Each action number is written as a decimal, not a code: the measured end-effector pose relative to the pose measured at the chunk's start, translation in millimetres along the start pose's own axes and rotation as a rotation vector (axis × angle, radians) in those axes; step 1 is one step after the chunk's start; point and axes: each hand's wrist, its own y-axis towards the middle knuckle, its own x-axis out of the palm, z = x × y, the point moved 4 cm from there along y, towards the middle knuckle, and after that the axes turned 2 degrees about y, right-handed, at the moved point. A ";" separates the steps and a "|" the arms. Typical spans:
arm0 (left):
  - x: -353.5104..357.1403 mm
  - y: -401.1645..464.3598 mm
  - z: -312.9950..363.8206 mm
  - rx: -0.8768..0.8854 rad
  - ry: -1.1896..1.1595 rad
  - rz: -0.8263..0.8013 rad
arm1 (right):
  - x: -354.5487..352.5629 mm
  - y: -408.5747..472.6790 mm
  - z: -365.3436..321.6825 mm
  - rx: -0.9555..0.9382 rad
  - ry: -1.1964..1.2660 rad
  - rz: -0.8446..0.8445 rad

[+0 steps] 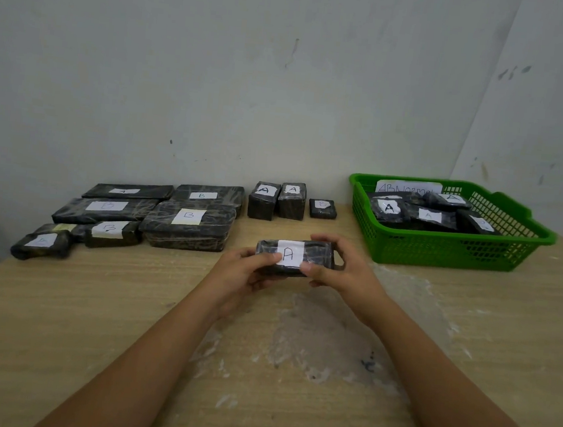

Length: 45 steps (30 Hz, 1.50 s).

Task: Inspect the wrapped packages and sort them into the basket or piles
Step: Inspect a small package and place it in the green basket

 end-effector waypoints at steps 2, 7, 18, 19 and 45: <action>-0.6 -1.7 1.4 -0.025 -0.020 -0.039 | -0.9 -0.7 -2.8 -0.010 0.000 -0.037; 2.4 -7.6 3.6 0.001 -0.010 -0.100 | -2.5 -1.3 -8.6 0.002 0.052 -0.005; -1.2 -5.9 6.3 0.091 0.108 -0.014 | -6.3 0.6 -8.5 -0.001 -0.129 0.046; -0.9 -5.9 6.4 0.092 0.112 -0.013 | -7.5 1.5 -8.0 0.002 -0.137 0.043; -2.1 -1.0 3.7 0.211 0.153 0.019 | -6.7 0.8 -9.1 -0.087 -0.025 0.020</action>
